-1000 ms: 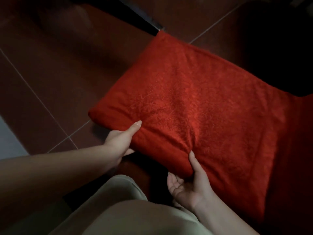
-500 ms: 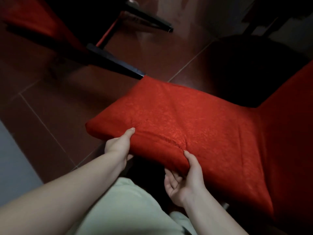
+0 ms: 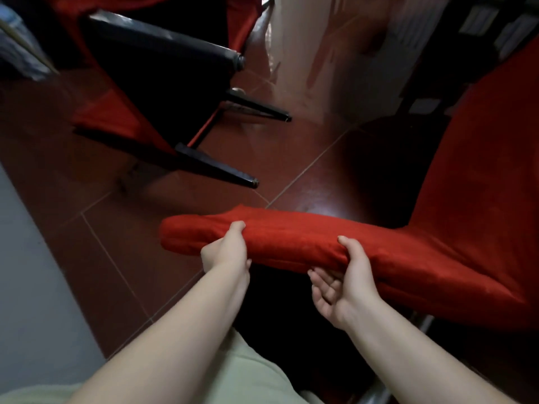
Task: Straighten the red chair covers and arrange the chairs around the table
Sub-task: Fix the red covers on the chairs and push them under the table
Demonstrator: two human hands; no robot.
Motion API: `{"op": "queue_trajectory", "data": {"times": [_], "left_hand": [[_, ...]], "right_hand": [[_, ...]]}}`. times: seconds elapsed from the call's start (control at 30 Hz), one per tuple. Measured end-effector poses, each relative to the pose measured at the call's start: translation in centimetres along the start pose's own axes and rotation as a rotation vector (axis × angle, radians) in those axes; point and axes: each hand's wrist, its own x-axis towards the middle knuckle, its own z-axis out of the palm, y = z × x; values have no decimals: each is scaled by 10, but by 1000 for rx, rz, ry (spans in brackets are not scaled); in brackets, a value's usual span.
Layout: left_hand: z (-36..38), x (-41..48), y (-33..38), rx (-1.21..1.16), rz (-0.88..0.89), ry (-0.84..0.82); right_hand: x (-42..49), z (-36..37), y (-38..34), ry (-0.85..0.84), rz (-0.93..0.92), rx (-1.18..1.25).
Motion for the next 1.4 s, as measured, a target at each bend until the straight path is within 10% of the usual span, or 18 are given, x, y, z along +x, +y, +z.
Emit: {"op": "queue_trajectory", "data": {"times": [0.37, 0.63, 0.83, 1.13, 1.4], "left_hand": [[21, -19, 29, 364, 103, 60], [2, -11, 85, 788, 188, -408], [26, -32, 84, 1158, 1385, 86], [50, -28, 35, 1155, 1426, 42], [51, -26, 37, 1143, 1399, 25]], "right_hand": [[-3, 9, -50, 0, -75, -224], [-10, 23, -79, 33, -125, -304], [-11, 27, -100, 20, -212, -357], [-2, 26, -87, 92, -495, -510], [-20, 55, -121, 190, -1642, -1299]]}}
